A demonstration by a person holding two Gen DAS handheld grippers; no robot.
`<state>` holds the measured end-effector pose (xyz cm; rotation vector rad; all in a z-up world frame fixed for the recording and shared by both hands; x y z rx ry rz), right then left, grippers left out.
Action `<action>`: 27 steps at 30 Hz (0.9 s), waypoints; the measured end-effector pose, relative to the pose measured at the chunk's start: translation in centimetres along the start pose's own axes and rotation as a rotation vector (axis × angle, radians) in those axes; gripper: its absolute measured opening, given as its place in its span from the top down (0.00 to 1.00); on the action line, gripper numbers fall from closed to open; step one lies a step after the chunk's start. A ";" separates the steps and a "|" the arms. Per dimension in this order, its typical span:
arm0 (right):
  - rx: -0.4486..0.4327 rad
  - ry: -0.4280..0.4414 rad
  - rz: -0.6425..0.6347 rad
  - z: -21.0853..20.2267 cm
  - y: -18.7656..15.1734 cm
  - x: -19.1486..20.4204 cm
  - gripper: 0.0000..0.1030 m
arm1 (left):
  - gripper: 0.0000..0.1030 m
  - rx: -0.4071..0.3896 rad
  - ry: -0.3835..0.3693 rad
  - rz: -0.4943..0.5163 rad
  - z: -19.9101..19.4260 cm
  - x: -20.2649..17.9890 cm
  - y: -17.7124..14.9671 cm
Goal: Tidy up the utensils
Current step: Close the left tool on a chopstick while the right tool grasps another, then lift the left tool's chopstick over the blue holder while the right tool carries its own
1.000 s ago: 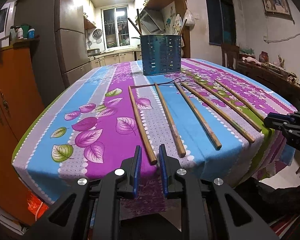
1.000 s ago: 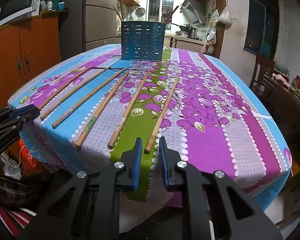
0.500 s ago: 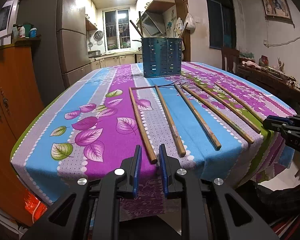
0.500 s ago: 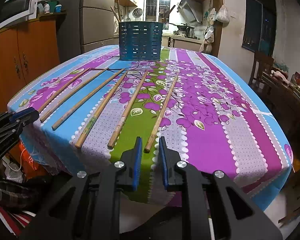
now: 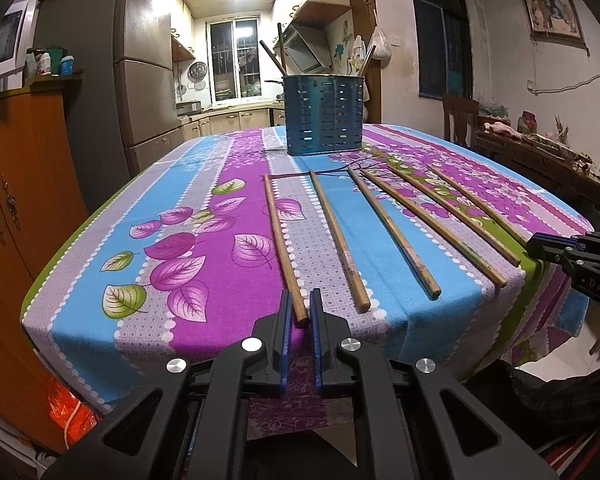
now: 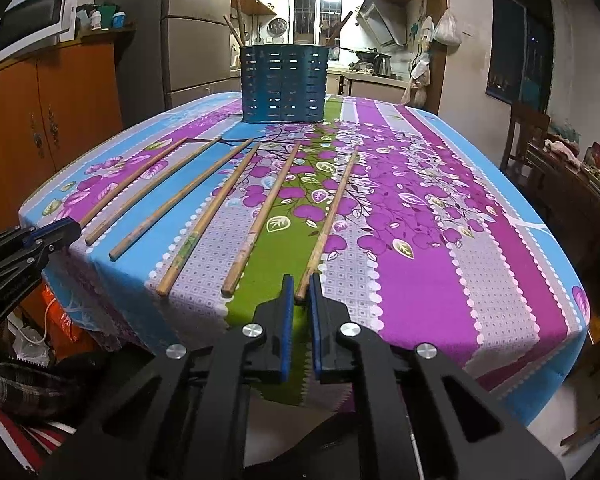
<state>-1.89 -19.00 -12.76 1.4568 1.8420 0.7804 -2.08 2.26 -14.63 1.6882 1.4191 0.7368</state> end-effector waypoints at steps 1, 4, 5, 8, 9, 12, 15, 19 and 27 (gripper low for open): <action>-0.001 -0.001 0.002 0.0 0.0 -0.1 0.94 | 0.91 0.000 0.001 0.001 0.0 0.0 0.0; -0.005 -0.003 0.008 -0.2 -0.1 -0.4 0.95 | 0.91 -0.008 0.010 0.002 -0.2 0.1 0.1; -0.010 -0.006 0.008 -0.3 0.0 -0.5 0.95 | 0.92 -0.014 0.014 0.003 -0.3 0.2 0.2; -0.036 -0.025 0.004 -0.9 0.2 -0.8 0.95 | 0.92 -0.028 0.024 -0.004 -0.8 0.6 0.8; -0.041 -0.030 0.001 -1.1 0.2 -0.8 0.95 | 0.92 -0.032 0.026 -0.008 -0.9 0.8 1.1; -0.057 -0.041 -0.001 -1.5 0.4 -1.0 0.95 | 0.92 -0.051 0.040 -0.002 -1.5 1.1 1.8; -0.073 -0.048 0.006 -1.9 0.7 -1.5 0.95 | 0.93 -0.080 0.055 0.010 -2.2 1.3 2.6; -0.101 -0.063 -0.004 -2.7 1.2 -1.7 0.95 | 0.93 -0.116 0.061 0.011 -3.2 1.5 3.7; -0.189 -0.081 -0.019 -4.7 3.8 -3.0 0.95 | 0.93 -0.179 0.039 0.015 -4.8 1.5 6.5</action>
Point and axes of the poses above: each gripper's, at about its wrist camera, not at the fingertips, and z roughly the way its jaws point, x to its left, y to its top, the point moved 3 cm from there along z, roughly the way its jaws point, and after that the axes turned 8 degrees about -z, right-handed, at the moved point
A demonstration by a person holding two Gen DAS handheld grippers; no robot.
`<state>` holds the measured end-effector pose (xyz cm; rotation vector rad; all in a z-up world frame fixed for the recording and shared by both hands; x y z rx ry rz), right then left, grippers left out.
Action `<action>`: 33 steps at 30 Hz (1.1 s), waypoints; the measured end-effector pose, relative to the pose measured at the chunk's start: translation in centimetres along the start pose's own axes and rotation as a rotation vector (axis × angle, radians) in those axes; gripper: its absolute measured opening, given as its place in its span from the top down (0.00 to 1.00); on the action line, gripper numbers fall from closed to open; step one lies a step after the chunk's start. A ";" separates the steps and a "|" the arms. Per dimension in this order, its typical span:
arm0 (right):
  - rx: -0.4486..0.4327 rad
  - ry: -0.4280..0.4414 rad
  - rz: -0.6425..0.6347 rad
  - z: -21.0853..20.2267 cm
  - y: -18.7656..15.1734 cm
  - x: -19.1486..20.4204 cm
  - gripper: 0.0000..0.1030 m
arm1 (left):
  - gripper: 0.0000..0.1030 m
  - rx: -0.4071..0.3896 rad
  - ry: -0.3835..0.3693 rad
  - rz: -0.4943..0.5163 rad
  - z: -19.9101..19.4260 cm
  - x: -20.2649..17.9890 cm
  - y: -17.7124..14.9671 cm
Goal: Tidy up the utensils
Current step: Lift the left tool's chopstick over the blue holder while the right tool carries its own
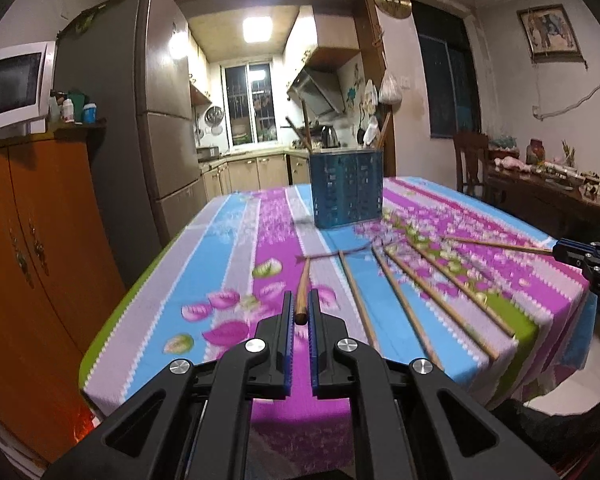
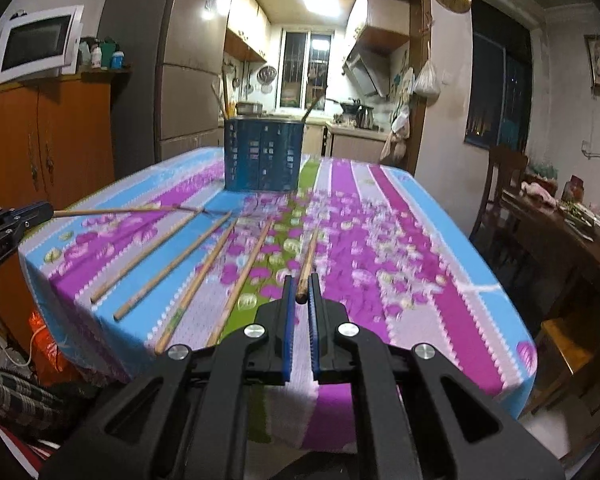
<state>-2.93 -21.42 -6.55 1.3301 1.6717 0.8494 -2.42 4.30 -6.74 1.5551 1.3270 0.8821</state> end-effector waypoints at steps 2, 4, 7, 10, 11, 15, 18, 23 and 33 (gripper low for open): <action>-0.016 0.019 0.015 0.0 1.0 -0.8 0.95 | 0.93 -0.018 -0.014 -0.011 0.0 0.3 1.4; -0.039 0.015 0.009 -0.1 2.4 -1.5 0.95 | 0.93 -0.028 -0.031 -0.017 0.4 0.5 3.0; -0.071 0.012 0.008 0.1 4.2 -2.5 0.95 | 0.93 -0.020 -0.058 -0.026 1.0 0.6 4.8; -0.103 0.007 -0.007 0.1 5.8 -3.1 0.95 | 0.93 -0.020 -0.082 -0.038 1.7 0.8 6.6; -0.115 0.004 -0.017 0.1 6.4 -3.2 0.95 | 0.93 -0.022 -0.090 -0.039 1.8 0.8 7.1; -0.144 0.010 -0.033 0.1 8.1 -3.7 0.95 | 0.93 -0.026 -0.128 -0.035 2.2 0.7 9.2; -0.158 0.019 -0.030 0.2 8.9 -4.0 0.95 | 0.93 -0.038 -0.131 -0.023 2.4 0.5 10.3; -0.181 0.032 -0.044 0.1 10.5 -4.2 0.95 | 0.93 -0.053 -0.147 -0.012 2.9 0.1 12.0; -0.176 0.082 -0.043 2.3 13.8 -5.3 0.95 | 0.93 -0.036 -0.177 -0.024 5.4 0.8 15.0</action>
Point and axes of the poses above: each gripper's, at about its wrist camera, not at the fingertips, and z roughly the way its jaws point, x to its left, y to its top, the point moved 3 cm from there along z, roughly the way its jaws point, and after that the axes turned 8 degrees about -z, right-handed, at the moved point
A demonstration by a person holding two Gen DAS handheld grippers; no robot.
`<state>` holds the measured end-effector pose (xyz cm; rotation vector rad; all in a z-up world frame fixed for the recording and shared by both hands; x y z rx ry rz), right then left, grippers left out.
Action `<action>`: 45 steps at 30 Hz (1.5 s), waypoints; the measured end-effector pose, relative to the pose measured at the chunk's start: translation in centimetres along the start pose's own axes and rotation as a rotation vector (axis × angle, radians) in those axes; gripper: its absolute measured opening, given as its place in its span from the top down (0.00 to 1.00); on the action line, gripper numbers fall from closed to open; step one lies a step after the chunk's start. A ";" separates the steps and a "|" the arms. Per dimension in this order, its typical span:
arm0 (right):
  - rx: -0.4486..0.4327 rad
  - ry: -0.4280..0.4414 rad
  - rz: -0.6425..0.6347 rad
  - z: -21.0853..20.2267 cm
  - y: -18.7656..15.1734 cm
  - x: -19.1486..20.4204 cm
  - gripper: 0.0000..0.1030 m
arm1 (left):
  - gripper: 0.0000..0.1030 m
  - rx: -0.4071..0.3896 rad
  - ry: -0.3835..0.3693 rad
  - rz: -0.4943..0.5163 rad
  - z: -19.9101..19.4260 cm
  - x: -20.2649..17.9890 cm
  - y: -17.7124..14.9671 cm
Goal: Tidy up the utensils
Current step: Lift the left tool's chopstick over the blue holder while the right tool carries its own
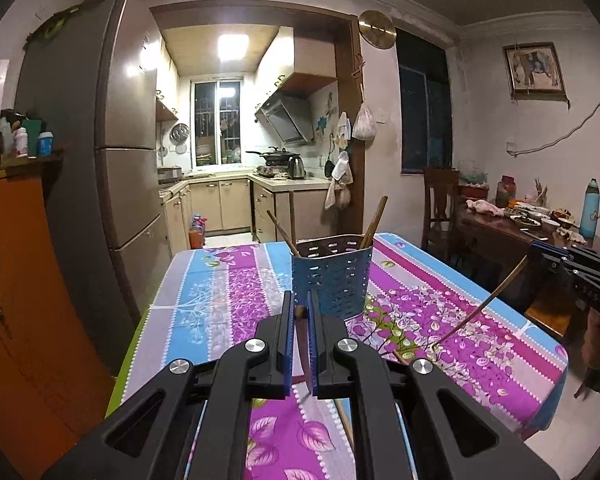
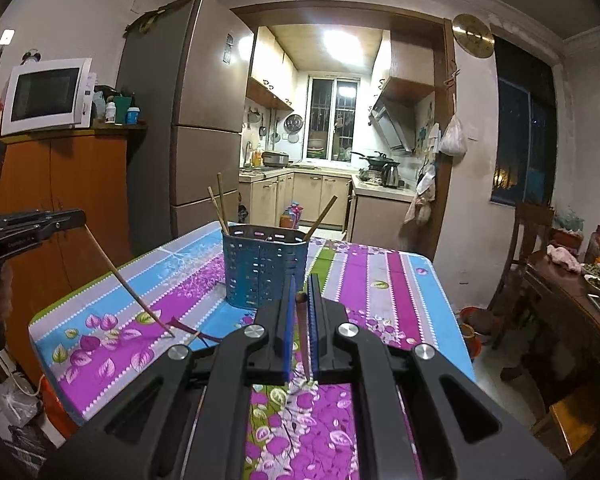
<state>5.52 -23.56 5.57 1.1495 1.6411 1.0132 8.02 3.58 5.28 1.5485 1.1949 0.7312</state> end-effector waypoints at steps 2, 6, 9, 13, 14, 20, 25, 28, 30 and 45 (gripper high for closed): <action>0.004 0.014 0.007 0.6 0.5 -0.3 0.95 | 0.93 0.006 -0.003 -0.004 0.6 0.2 0.4; 0.014 0.039 0.023 1.6 1.8 -1.0 0.95 | 0.93 0.025 -0.018 0.000 2.0 0.5 1.7; 0.013 0.045 0.023 2.2 2.7 -1.2 0.95 | 0.93 0.039 -0.027 0.004 3.2 0.7 2.5; 0.020 0.060 0.043 2.9 3.5 -1.6 0.95 | 0.93 0.058 -0.042 -0.007 4.1 0.6 3.4; 0.021 0.063 0.046 3.0 3.7 -1.6 0.95 | 0.93 0.058 -0.041 -0.003 4.2 0.6 3.5; 0.019 0.069 0.049 3.6 4.4 -1.7 0.95 | 0.93 0.044 -0.046 0.034 4.6 -0.5 4.4; 0.011 0.081 0.053 3.7 5.3 -1.8 0.95 | 0.93 0.039 -0.045 0.049 5.0 -1.2 5.5; 0.003 0.085 0.046 3.6 5.8 -1.6 0.95 | 0.93 0.048 -0.032 0.049 5.4 -1.6 5.9; 0.001 0.088 0.041 3.7 6.2 -1.4 0.95 | 0.93 0.053 -0.017 0.046 5.8 -1.8 6.0; 0.016 0.124 0.047 5.1 8.2 -0.6 0.95 | 0.93 -0.018 0.248 0.157 6.7 -4.7 6.4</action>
Point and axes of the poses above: each gripper's, at about its wrist camera, not at the fingertips, and z roughly the way its jaws point, x to its left, y to its top, the point moved 3 cm from there along z, roughly the way its jaws point, and after that the axes turned 8 degrees about -z, right-handed, at the moved point
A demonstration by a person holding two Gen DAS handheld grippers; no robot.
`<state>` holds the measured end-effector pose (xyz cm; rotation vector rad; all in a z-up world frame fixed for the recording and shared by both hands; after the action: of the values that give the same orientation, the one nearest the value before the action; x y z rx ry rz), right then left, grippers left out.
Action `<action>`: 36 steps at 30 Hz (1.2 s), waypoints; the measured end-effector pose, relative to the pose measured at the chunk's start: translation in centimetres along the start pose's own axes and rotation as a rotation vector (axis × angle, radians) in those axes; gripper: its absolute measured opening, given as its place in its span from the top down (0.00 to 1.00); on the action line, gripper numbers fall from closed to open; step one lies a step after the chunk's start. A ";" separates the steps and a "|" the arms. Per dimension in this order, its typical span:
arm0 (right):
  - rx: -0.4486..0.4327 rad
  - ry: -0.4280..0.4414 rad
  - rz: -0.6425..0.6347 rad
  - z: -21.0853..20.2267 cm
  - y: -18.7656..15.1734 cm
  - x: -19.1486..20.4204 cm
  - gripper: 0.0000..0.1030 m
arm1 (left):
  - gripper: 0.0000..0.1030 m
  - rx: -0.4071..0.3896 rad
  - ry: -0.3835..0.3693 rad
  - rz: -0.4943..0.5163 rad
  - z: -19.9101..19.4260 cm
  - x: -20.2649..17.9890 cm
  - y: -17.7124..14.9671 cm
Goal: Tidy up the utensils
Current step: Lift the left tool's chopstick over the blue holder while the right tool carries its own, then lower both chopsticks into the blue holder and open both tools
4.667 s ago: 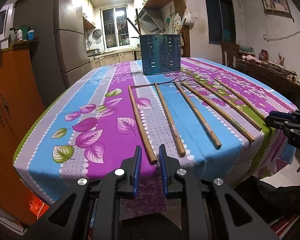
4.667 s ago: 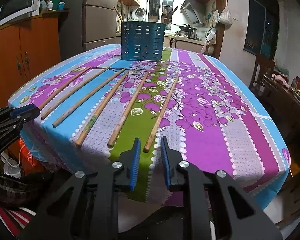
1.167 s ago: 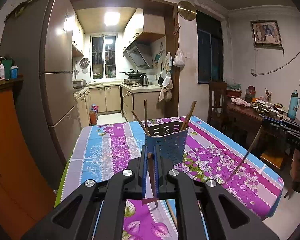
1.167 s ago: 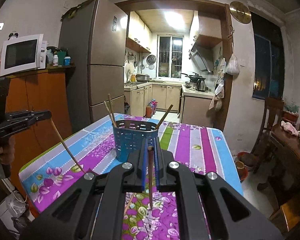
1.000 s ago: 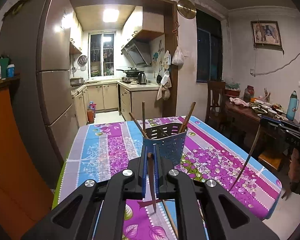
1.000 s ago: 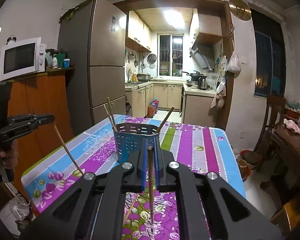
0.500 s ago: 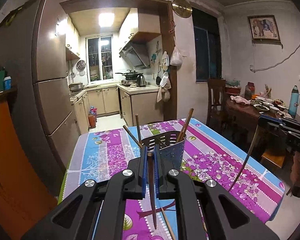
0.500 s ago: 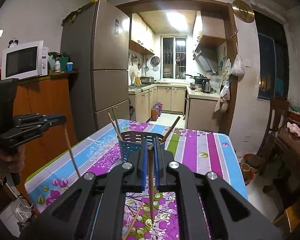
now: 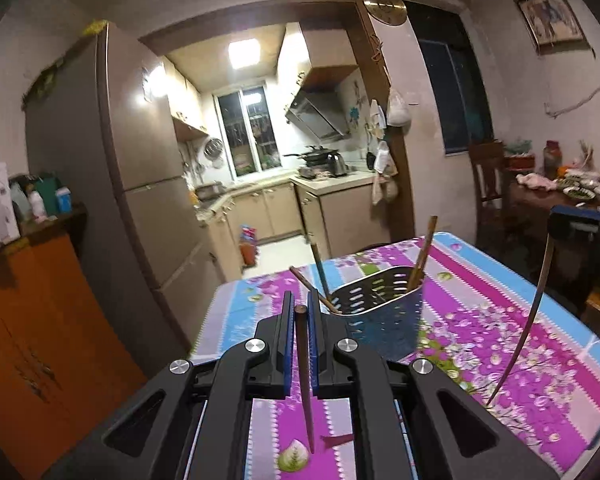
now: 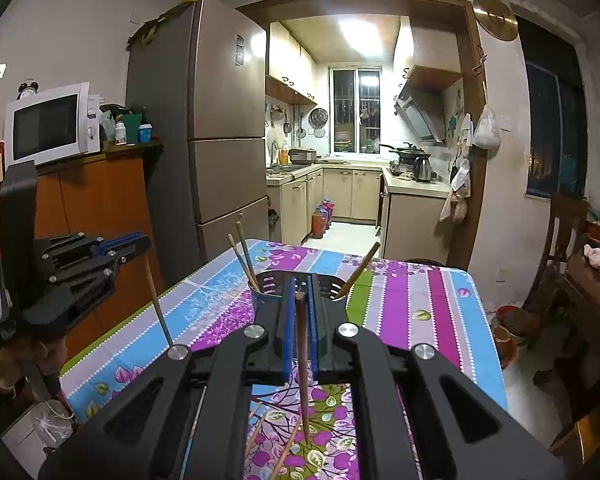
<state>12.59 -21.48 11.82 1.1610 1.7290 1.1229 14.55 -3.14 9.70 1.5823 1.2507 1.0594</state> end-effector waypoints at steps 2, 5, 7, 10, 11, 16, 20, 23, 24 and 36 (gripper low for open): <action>-0.002 0.001 -0.002 0.1 0.3 0.2 0.95 | 0.93 -0.013 0.012 0.012 -0.2 0.0 0.0; -0.008 0.003 -0.007 0.1 0.9 0.4 0.95 | 0.93 -0.027 0.029 0.031 -0.5 -0.4 0.1; -0.013 0.003 -0.009 0.1 1.2 0.4 0.95 | 0.93 -0.031 0.030 0.034 -0.6 -0.4 0.2; -0.016 0.002 -0.013 0.2 1.8 0.4 0.95 | 0.93 -0.040 0.035 0.037 -0.8 -0.5 0.4; -0.015 0.000 -0.015 0.3 1.9 0.4 0.95 | 0.93 -0.042 0.036 0.036 -0.8 -0.5 0.4; -0.012 -0.011 -0.029 1.1 2.9 0.4 0.95 | 0.93 -0.048 0.037 0.039 -0.8 -0.5 0.7; -0.016 -0.026 -0.043 1.8 3.8 0.1 0.95 | 0.93 -0.049 0.029 0.036 -0.4 -0.8 1.0; -0.026 -0.039 -0.050 2.3 4.8 -0.2 0.95 | 0.93 -0.048 -0.001 0.025 0.1 -1.1 1.8; -0.032 -0.045 -0.049 2.5 5.3 -0.4 0.95 | 0.93 -0.047 -0.022 0.013 0.4 -1.1 2.4; -0.152 -0.078 -0.009 5.0 12.2 -3.3 0.95 | 0.93 -0.122 -0.178 -0.160 4.1 -0.9 13.3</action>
<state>21.60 -20.88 21.97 1.0883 1.5605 1.1670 21.96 -6.51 20.99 1.4256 1.1500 0.8581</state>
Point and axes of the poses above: each gripper's, at about its wrist camera, not at the fingertips, and z roughly the way its jaws point, x to its left, y to its top, the point moved 3 cm from there along z, roughly the way its jaws point, and after that the axes turned 8 degrees about -z, right-handed, at the moved point
